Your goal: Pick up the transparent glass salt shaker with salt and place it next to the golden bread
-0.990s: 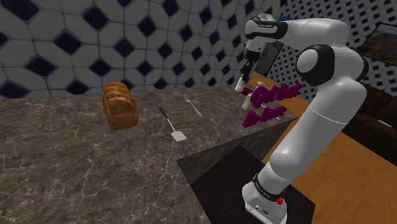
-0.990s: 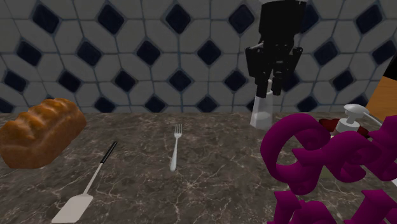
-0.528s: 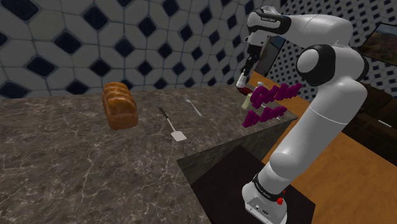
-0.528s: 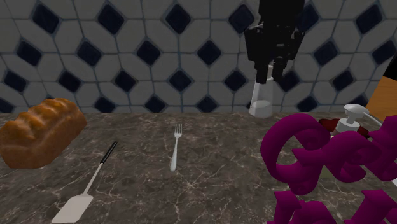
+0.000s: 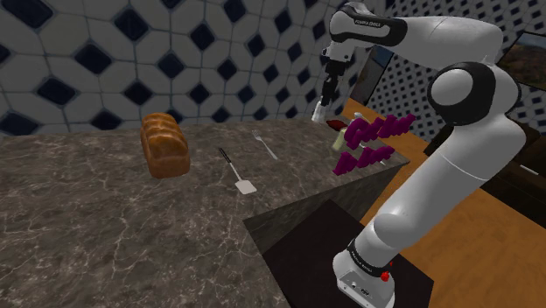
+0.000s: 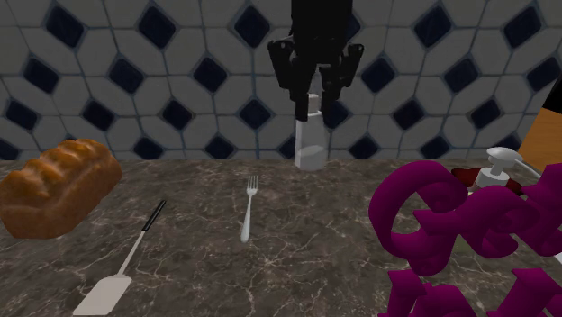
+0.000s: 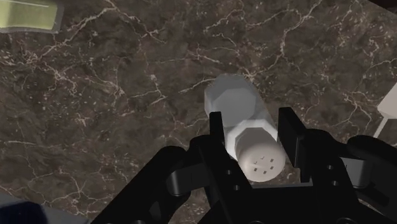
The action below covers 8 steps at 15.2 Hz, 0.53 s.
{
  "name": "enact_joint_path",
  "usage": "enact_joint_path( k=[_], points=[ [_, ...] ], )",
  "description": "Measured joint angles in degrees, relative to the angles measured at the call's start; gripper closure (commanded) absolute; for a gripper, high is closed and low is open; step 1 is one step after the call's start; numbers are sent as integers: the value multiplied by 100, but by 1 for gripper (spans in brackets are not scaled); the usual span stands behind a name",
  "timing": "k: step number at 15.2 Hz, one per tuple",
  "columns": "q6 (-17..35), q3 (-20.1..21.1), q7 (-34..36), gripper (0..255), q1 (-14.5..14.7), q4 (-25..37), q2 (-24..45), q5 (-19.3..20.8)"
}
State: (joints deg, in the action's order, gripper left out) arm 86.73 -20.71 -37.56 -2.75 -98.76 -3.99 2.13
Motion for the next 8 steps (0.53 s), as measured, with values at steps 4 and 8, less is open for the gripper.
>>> enact_joint_path(
  k=[4, 8],
  points=[
    [-13, 324, 594, 255, 266, -161, -172, -55],
    [63, 643, 1167, 255, 515, -399, -338, -126]
  ],
)
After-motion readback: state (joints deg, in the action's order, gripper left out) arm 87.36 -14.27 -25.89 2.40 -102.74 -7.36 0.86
